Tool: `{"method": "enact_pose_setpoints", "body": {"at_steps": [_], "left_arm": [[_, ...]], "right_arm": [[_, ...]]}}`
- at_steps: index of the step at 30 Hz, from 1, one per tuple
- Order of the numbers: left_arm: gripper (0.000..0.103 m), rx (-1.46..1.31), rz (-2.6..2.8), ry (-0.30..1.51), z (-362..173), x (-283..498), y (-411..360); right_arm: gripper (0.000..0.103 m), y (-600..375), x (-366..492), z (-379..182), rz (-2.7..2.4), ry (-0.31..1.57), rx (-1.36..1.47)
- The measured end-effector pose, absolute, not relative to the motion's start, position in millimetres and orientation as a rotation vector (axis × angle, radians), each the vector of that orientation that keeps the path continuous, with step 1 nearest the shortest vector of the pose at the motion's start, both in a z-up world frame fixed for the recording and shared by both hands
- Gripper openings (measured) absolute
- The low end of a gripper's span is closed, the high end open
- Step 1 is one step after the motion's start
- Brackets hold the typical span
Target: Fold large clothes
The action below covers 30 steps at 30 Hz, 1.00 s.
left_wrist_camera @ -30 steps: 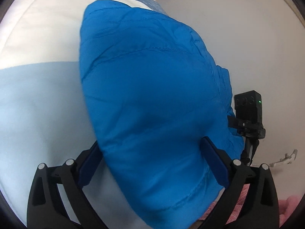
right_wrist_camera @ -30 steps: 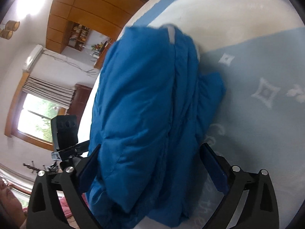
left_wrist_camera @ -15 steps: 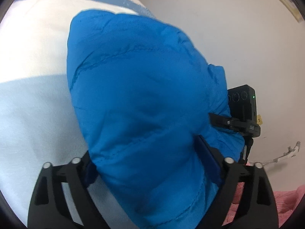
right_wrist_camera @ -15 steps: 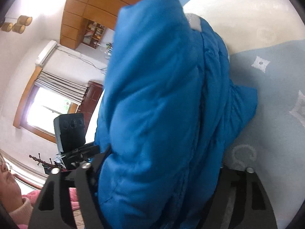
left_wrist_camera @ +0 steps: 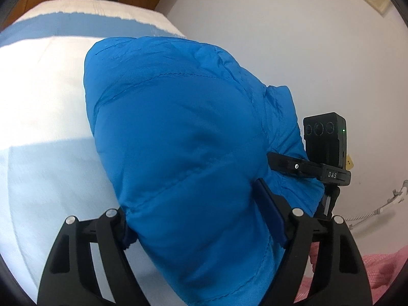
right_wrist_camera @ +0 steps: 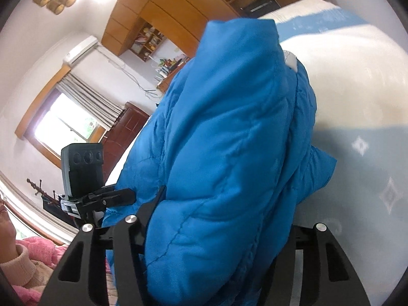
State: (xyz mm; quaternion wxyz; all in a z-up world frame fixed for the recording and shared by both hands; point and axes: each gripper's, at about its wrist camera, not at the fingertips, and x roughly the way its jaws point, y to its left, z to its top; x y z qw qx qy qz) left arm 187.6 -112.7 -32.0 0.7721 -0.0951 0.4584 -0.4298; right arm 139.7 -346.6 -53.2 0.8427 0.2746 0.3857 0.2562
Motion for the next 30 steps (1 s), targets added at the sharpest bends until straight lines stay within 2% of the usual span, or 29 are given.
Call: {"method": "enact_pose_setpoints", "body": {"at_steps": [8,16,21,26,30], "left_arm": [[0.078,-0.202,-0.883,0.896,-9.6,221.9,-95.5],[0.078,-0.230,-0.785,0.854,-11.6,302.7,-77.3],[0.078,-0.248,-0.722,0.849,-28.4,346.9,-59.7],[0.078,-0.292,-0.673,0.928,-71.2,385.0,-35.9],[0.086,-0.331,-0.689,0.969,-97.6,392.0,-27.7]], "right_arm": [[0.057,-332.7,206.9,-32.0,0.587,0.792,0.489],[0.057,-318.0,303.6,-29.1,0.647,0.808,0.450],[0.057,-316.5,356.9,-51.4,0.688,0.830,0.480],[0.057,-307.7,408.1,-100.9,0.689,0.913,0.520],[0.063,-311.3,416.9,-129.4,0.702,0.925,0.601]]}}
